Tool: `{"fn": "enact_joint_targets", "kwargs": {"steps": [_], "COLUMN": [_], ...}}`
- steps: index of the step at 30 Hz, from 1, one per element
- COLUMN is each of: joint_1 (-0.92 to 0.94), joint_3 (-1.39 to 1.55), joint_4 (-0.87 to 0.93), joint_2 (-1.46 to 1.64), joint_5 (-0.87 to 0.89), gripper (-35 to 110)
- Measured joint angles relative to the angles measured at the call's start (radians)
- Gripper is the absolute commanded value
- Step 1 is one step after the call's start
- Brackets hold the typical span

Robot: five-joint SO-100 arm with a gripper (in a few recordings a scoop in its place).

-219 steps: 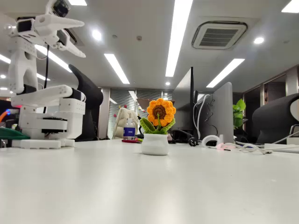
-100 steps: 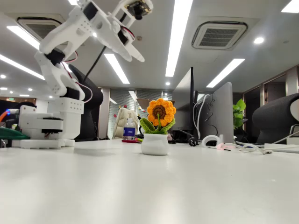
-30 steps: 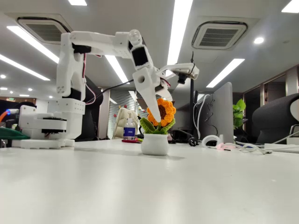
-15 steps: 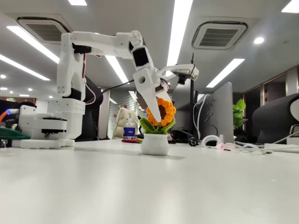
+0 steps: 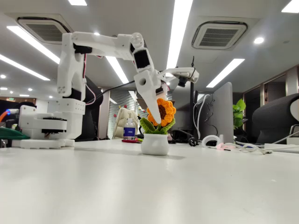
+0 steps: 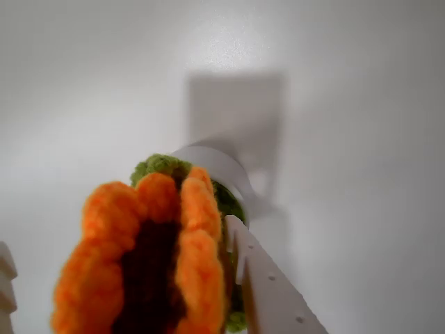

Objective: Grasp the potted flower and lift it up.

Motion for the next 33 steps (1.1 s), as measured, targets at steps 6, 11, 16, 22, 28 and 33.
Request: {"fn": "enact_joint_targets", "kwargs": {"steps": [6, 11, 16, 22, 28, 33], "joint_1": [0.0, 0.0, -0.008, -0.011, -0.011, -0.011], "joint_3": [0.0, 0.0, -0.002, -0.002, -0.002, 0.0], "joint_4": [0.0, 0.0, 0.0, 0.0, 0.0, 0.043], "joint_2": [0.0, 0.0, 0.0, 0.0, 0.0, 0.029], "joint_5": [-0.002, -0.005, -0.006, -0.006, -0.006, -0.021], "gripper": [25, 0, 0, 0, 0, 0]}}
